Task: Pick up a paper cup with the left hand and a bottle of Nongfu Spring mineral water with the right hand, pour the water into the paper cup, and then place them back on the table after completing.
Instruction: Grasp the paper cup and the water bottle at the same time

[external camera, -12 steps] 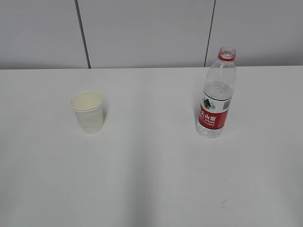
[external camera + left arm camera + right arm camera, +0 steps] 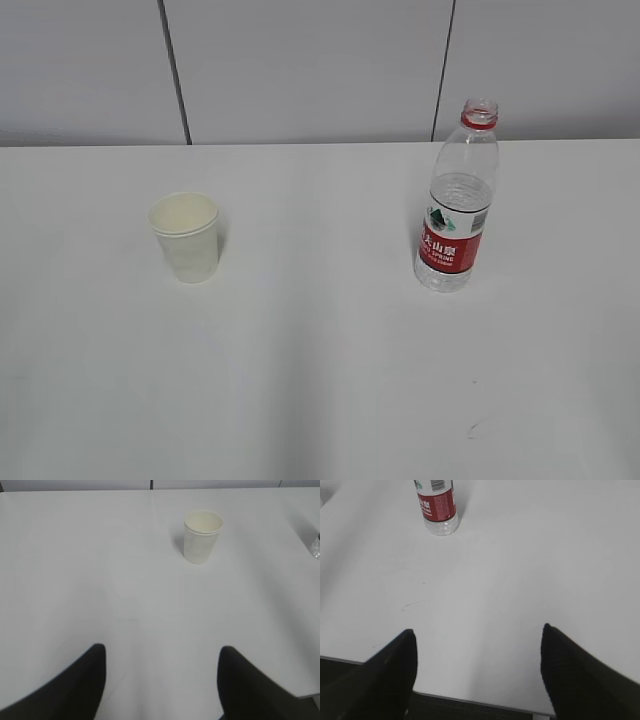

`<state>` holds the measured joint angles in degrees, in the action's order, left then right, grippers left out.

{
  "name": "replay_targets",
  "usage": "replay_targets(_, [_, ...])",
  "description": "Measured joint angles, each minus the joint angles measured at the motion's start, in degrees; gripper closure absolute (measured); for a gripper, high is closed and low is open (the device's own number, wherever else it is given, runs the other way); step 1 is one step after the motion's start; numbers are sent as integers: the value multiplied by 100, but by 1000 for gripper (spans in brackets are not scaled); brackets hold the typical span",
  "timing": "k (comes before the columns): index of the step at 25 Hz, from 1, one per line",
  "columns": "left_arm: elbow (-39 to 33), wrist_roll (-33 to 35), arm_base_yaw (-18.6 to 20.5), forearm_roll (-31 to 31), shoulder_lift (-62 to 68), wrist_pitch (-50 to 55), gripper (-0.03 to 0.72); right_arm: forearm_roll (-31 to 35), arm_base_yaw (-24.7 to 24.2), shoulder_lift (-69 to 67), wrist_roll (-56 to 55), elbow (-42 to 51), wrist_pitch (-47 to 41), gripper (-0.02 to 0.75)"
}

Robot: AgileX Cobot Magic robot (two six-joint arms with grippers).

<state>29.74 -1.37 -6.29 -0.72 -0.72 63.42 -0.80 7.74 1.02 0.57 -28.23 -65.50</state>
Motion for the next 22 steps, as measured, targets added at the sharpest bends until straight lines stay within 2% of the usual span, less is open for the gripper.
replay_targets(16, [8, 0, 0, -13, 0, -11, 262, 0, 0, 0, 0, 0, 0, 170])
replay_targets(22, [115, 0, 0, -272, 0, -688, 263, 0, 0, 0, 0, -183, 490, 170])
